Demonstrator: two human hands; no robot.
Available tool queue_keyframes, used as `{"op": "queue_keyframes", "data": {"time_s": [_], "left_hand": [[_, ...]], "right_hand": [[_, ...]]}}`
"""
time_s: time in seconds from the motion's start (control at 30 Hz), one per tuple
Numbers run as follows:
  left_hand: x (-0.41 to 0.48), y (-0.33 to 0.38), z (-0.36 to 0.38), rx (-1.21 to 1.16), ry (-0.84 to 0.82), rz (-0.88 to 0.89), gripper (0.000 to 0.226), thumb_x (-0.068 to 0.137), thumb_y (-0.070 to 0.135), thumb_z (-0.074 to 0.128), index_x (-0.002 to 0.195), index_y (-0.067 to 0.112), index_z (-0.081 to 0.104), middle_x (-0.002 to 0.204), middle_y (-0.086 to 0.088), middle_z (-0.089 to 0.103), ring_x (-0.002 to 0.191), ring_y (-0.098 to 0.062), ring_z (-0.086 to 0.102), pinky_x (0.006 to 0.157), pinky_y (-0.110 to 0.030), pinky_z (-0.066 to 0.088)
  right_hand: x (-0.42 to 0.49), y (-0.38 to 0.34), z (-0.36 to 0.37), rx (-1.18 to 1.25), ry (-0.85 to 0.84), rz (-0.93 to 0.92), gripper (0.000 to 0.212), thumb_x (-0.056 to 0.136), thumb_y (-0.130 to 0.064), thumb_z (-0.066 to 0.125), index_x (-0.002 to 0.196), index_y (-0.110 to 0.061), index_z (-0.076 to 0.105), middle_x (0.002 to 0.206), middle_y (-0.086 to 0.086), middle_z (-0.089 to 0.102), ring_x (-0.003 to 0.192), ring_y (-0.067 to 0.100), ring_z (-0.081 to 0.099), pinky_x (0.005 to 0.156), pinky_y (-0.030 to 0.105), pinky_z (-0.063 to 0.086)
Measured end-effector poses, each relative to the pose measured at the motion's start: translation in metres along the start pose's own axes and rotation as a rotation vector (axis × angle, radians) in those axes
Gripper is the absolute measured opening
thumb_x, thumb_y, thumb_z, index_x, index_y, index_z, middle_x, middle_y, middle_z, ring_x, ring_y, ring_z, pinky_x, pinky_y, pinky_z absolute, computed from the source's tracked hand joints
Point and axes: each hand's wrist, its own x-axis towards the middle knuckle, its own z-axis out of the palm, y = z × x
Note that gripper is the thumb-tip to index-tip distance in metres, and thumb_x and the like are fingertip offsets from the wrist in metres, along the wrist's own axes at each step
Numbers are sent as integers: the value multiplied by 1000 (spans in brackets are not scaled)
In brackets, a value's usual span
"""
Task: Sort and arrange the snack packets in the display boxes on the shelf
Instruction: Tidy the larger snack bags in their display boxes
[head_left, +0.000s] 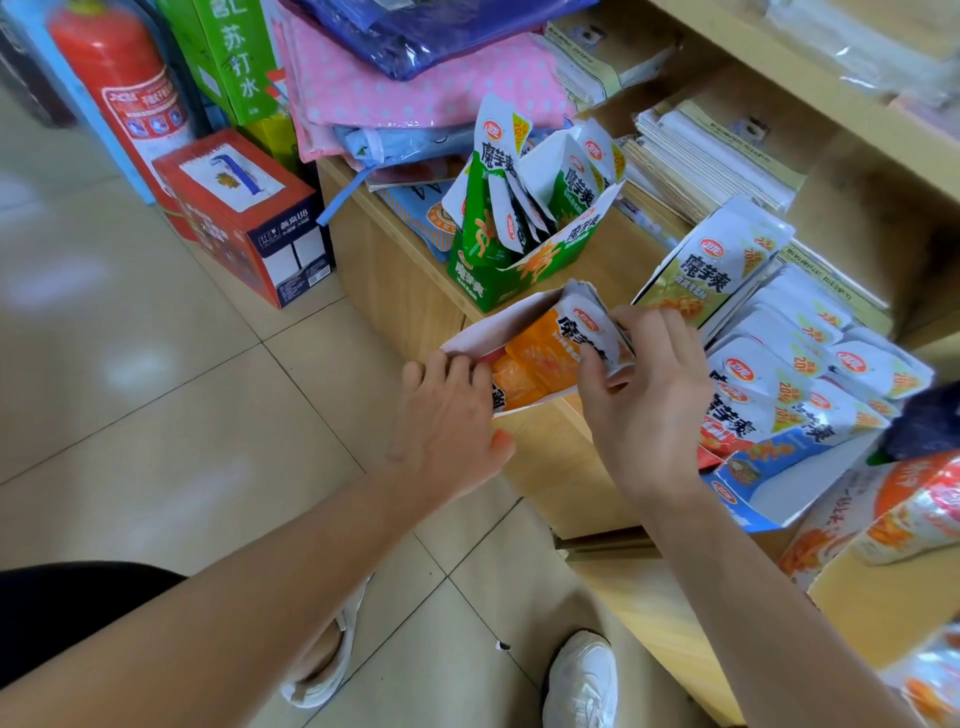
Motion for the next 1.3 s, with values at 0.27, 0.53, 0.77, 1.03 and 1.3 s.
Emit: {"op": "queue_keyframes", "data": {"time_s": [0.27, 0.53, 0.77, 1.03, 1.3], "left_hand": [[3, -11, -16, -96, 17, 87, 82, 64, 59, 57, 139, 27, 48, 108, -3, 54, 94, -24, 42, 78, -37, 39], [34, -26, -60, -240, -119, 151, 48, 73, 65, 46, 112, 43, 64, 108, 13, 59, 101, -20, 35, 82, -39, 35], [70, -18, -54, -344, -48, 209, 61, 68, 71, 45, 88, 21, 73, 88, 2, 69, 94, -19, 53, 88, -34, 27], [88, -3, -54, -410, -59, 134, 29, 78, 55, 59, 89, 30, 67, 79, 12, 48, 97, -25, 47, 87, -38, 38], [81, -19, -57, -420, -19, 204, 31, 87, 14, 72, 117, 23, 74, 100, -3, 60, 103, -28, 56, 91, -39, 47]], "right_hand": [[8, 1, 2, -30, -8, 37, 21, 83, -3, 70, 101, -6, 60, 95, 10, 59, 85, 29, 52, 73, 25, 35], [58, 19, 13, -57, -121, 195, 34, 83, -5, 68, 116, -3, 60, 107, 16, 64, 96, 37, 59, 75, 39, 46], [96, 30, 24, -231, -193, 180, 45, 80, -12, 69, 125, -12, 65, 114, 16, 58, 110, 40, 44, 89, 44, 36], [114, 25, 30, -63, -283, 187, 33, 93, -12, 58, 125, -15, 66, 104, 18, 71, 97, 42, 63, 82, 45, 52], [102, 21, 13, 47, -489, 67, 13, 90, -19, 69, 103, -18, 74, 97, 1, 73, 89, 21, 65, 81, 41, 55]]}}
